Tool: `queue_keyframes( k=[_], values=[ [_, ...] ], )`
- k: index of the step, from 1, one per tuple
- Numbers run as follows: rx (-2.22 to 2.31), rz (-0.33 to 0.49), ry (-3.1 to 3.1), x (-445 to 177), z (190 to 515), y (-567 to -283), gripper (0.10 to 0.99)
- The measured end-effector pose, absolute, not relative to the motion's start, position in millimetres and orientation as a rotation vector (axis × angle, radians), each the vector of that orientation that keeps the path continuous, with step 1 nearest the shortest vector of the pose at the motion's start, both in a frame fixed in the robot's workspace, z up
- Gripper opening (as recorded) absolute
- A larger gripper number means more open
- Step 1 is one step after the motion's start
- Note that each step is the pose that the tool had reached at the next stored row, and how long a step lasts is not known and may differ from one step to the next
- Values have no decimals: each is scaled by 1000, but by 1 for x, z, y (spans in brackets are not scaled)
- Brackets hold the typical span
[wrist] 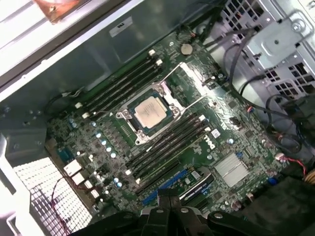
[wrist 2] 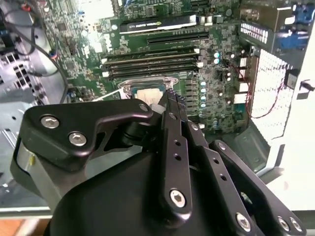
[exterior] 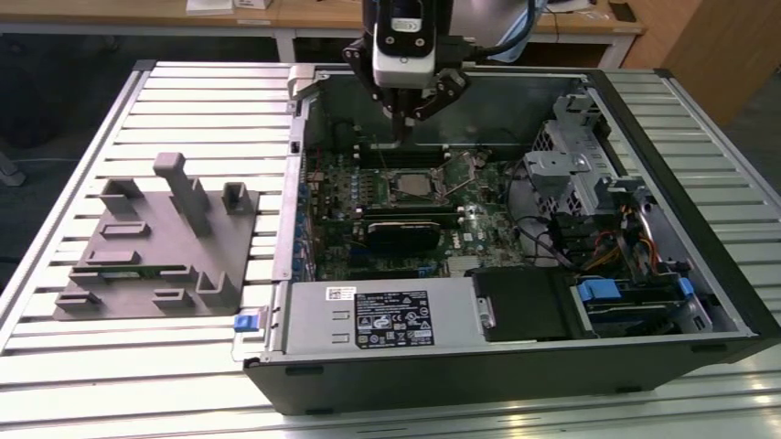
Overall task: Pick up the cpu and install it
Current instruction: 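Close the cpu cover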
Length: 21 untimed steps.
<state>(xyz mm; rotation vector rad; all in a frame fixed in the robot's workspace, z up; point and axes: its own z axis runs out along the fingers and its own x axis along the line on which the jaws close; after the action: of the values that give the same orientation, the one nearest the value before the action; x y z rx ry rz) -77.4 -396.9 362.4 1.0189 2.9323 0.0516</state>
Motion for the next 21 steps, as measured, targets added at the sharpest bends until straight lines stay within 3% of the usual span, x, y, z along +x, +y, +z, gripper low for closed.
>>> queue_keyframes(
  k=[21],
  values=[
    [1477,41,2725,-77,354,-396,106]
  ],
)
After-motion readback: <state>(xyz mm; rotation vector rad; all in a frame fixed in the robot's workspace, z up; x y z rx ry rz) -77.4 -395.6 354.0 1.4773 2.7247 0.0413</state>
